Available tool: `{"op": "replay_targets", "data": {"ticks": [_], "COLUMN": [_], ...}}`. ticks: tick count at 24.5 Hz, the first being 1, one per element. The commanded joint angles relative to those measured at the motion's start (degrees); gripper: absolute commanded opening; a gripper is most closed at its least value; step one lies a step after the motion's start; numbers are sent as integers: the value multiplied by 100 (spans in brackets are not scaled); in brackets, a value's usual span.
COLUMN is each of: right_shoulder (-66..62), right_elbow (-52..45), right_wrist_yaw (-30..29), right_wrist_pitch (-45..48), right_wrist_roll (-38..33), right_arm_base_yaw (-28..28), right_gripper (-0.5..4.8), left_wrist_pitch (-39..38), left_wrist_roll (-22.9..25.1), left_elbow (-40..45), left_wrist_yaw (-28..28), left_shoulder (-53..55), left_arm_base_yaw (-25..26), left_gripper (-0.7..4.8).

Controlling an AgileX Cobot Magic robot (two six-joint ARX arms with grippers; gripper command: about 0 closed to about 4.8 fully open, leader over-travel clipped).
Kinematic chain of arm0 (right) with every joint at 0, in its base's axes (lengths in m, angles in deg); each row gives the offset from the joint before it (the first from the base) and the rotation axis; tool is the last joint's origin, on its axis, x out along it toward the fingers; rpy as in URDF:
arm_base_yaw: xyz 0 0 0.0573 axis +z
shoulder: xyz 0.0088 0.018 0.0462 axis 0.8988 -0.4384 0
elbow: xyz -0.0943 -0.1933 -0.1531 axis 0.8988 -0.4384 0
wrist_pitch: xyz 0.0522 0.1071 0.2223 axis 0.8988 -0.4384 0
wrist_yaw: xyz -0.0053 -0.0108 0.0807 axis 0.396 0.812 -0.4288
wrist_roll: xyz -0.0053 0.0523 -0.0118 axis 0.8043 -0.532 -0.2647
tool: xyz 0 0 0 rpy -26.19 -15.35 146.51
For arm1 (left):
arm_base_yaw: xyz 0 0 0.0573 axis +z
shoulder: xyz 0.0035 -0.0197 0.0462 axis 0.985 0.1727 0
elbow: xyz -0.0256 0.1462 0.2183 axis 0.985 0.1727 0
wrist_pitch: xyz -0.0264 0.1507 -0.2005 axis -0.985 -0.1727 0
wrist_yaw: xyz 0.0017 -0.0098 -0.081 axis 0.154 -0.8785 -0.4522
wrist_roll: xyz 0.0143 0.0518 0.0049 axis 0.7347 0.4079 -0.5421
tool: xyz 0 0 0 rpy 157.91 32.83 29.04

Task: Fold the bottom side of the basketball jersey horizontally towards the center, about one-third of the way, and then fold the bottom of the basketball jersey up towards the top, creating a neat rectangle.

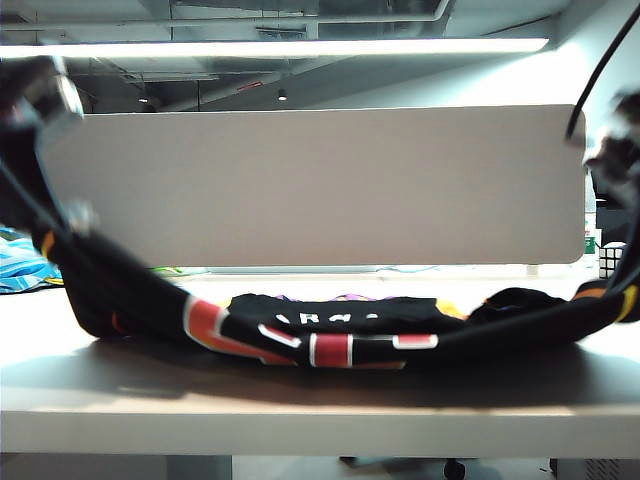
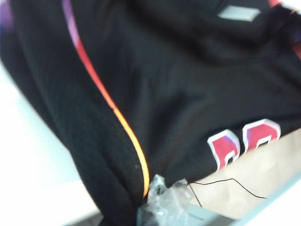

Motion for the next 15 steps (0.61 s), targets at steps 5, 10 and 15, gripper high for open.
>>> {"op": "replay_targets", "data": {"ticks": [5, 10, 15], "right_shoulder": [2039, 2229, 229], "right_elbow": [-216, -208, 306], "right_wrist_yaw": [-9, 439, 837], "right_wrist_pitch": [-446, 1318, 3073], "right_wrist_roll": [-673, -1606, -1600], "right_arm_base_yaw": [219, 203, 188], "right_gripper": [-6, -6, -6], "left_wrist_pitch": [-326, 1126, 3735], "left_wrist_roll": [-616, -614, -929], "left_elbow": [407, 409, 317], "left_wrist_yaw": [304, 1008, 1644], "left_shoulder": [-1534, -1419, 59], "left_arm_base_yaw": [-450, -417, -334], "left_gripper": [-6, -6, -6]}}
